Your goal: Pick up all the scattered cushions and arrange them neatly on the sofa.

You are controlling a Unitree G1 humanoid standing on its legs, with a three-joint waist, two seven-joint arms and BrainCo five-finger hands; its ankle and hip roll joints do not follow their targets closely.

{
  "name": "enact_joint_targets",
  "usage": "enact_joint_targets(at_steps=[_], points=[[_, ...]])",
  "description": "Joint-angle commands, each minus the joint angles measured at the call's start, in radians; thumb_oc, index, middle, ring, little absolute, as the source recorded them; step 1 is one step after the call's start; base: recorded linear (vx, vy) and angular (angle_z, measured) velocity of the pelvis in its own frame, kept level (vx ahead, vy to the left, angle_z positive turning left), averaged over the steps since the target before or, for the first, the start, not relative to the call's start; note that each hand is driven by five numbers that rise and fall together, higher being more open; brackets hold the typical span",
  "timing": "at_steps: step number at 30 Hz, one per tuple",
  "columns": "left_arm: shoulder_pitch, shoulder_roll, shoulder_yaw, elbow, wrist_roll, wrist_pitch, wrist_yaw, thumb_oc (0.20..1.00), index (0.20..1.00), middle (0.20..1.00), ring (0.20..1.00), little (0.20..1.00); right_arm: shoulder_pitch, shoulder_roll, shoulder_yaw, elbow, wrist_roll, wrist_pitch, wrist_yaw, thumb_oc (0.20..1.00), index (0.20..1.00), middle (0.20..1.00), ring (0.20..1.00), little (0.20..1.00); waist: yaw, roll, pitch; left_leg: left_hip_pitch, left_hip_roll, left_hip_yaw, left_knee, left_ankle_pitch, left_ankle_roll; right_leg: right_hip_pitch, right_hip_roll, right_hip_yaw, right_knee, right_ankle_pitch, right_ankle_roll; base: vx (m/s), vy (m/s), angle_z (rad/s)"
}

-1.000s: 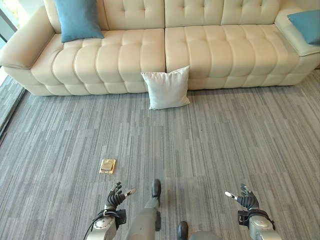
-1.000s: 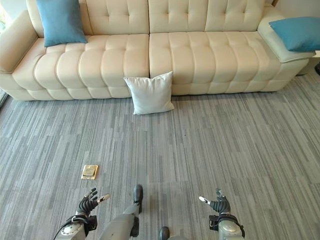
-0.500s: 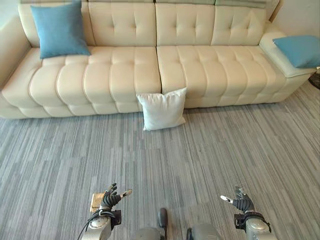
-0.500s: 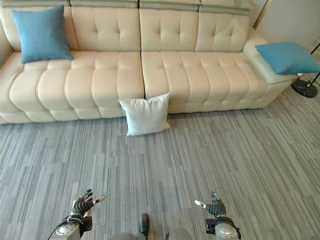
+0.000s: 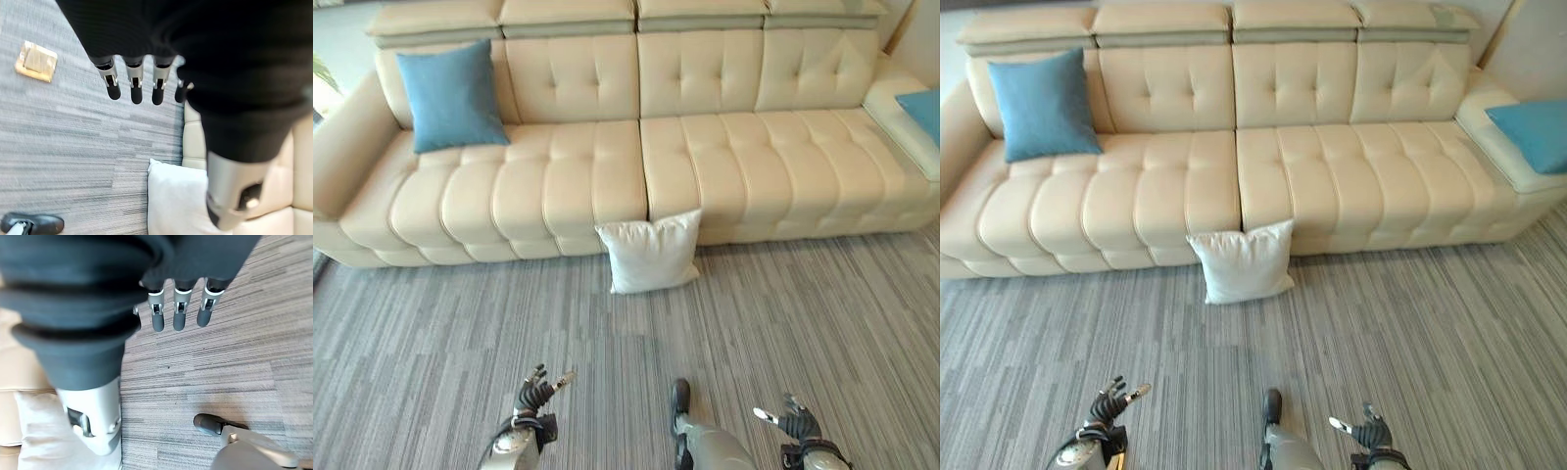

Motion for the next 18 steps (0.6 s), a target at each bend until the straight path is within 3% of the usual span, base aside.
enact_joint_targets(at_steps=[1,4,7,8,11,13,14,18], points=[[-0.025,0.031,0.003,-0.046,-0.035,-0.034,-0.007,1.0,1.0,1.0,1.0,1.0,-0.032,-0.058,-0.022,-0.078,0.01,-0.039,-0.005,1.0,1.0,1.0,1.0,1.0,-0.013,0.017,0.025,-0.079,0.183,0.006,0.118,0.124,-0.103,0.109,-0.008,0.004,-0.047,-0.113,0.1,0.35,-0.31,0.05],[-0.027,0.031,-0.004,-0.055,-0.039,-0.036,-0.004,1.0,1.0,1.0,1.0,1.0,-0.045,-0.071,-0.017,-0.082,0.012,-0.043,-0.005,1.0,1.0,1.0,1.0,1.0,-0.003,0.008,0.046,-0.156,0.176,0.008,0.332,0.17,-0.118,0.181,0.002,0.001,-0.059,-0.149,0.069,0.3,-0.28,-0.16],[-0.026,0.031,-0.013,-0.064,-0.032,-0.035,-0.004,1.0,1.0,1.0,1.0,1.0,-0.049,-0.076,-0.015,-0.077,0.011,-0.04,-0.01,1.0,1.0,1.0,1.0,1.0,0.005,0.002,0.057,-0.196,0.17,0.015,0.361,0.149,-0.106,0.209,0.001,0.008,-0.061,-0.169,0.059,0.19,-0.162,-0.04],[-0.022,0.031,-0.019,-0.066,-0.024,-0.03,-0.005,1.0,1.0,1.0,1.0,1.0,-0.051,-0.078,-0.015,-0.072,0.015,-0.039,-0.012,1.0,1.0,1.0,1.0,1.0,0.012,-0.009,0.065,-0.252,0.154,0.021,0.332,0.101,-0.087,0.232,-0.008,0.009,-0.063,-0.179,0.06,0.17,-0.135,-0.4],[-0.02,0.033,-0.025,-0.054,-0.015,-0.023,-0.006,1.0,1.0,1.0,1.0,1.0,-0.05,-0.08,-0.01,-0.067,0.01,-0.036,-0.016,1.0,1.0,1.0,1.0,1.0,0.016,-0.026,0.063,-0.298,0.14,0.023,0.212,0.034,-0.062,0.254,-0.017,0.011,-0.066,-0.196,0.065,0.22,-0.115,-0.09],[-0.012,0.032,-0.029,-0.05,-0.006,-0.017,0.0,1.0,1.0,1.0,1.0,1.0,-0.044,-0.076,-0.003,-0.065,0.003,-0.033,-0.022,1.0,1.0,1.0,1.0,1.0,0.016,-0.025,0.06,-0.321,0.127,-0.016,0.051,0.076,-0.067,0.28,-0.01,0.007,-0.065,-0.215,0.06,0.3,-0.042,-0.36],[-0.003,0.032,-0.032,-0.049,0.003,-0.011,0.002,1.0,1.0,1.0,1.0,1.0,-0.041,-0.076,0.004,-0.063,-0.004,-0.031,-0.025,1.0,1.0,1.0,1.0,1.0,0.013,-0.016,0.059,-0.352,0.124,-0.031,-0.053,0.164,-0.079,0.303,0.005,0.001,-0.07,-0.224,0.057,0.22,-0.001,-0.14],[0.003,0.037,-0.023,-0.036,0.02,-0.009,0.0,1.0,1.0,1.0,1.0,1.0,-0.036,-0.072,0.006,-0.061,-0.008,-0.03,-0.024,1.0,1.0,1.0,1.0,1.0,0.015,-0.013,0.059,-0.376,0.115,0.019,-0.136,0.209,-0.094,0.344,0.022,0.005,-0.076,-0.238,0.058,0.23,0.046,-0.06]])
